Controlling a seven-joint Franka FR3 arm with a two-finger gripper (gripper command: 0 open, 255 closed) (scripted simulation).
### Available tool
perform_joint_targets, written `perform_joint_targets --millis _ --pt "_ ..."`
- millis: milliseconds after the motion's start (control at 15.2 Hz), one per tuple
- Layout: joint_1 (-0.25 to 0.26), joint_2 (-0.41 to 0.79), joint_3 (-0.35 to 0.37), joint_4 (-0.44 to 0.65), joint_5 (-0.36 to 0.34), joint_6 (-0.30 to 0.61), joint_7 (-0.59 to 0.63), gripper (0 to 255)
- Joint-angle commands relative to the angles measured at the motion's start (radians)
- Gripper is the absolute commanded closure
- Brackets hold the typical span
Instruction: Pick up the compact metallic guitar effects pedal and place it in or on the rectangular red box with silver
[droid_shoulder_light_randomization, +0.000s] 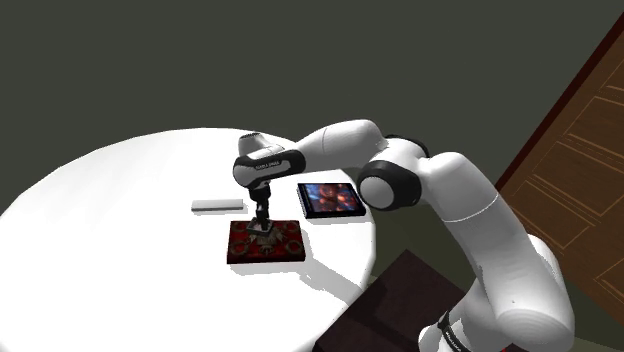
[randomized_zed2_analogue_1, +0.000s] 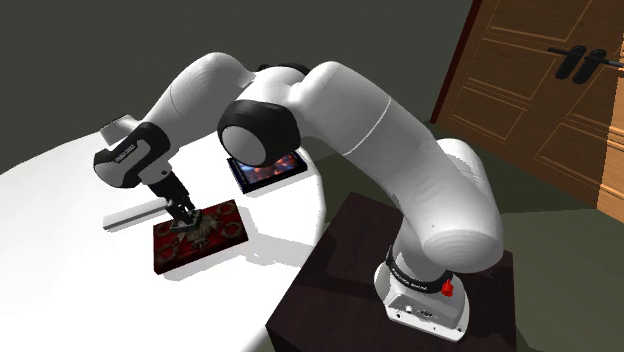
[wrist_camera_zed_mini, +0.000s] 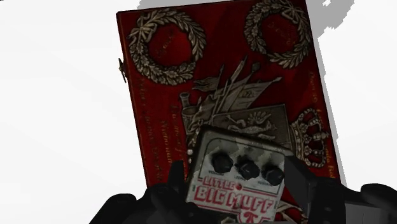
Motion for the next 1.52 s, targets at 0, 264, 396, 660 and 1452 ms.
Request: perform_joint_targets --millis 0,264,396,660,1452 --pt "0.000 0.005 0.001 0.003 0.000 0.002 0.001 255" --pt "0.000 0.005 0.001 0.003 0.000 0.002 0.001 255" --pt "0.000 0.005 0.001 0.003 0.000 0.002 0.001 255" --pt "0.000 0.005 0.001 0.003 0.000 0.002 0.001 0" --pt "-0.002 -0.010 -0.001 0.106 -0.002 -0.115 0.003 0"
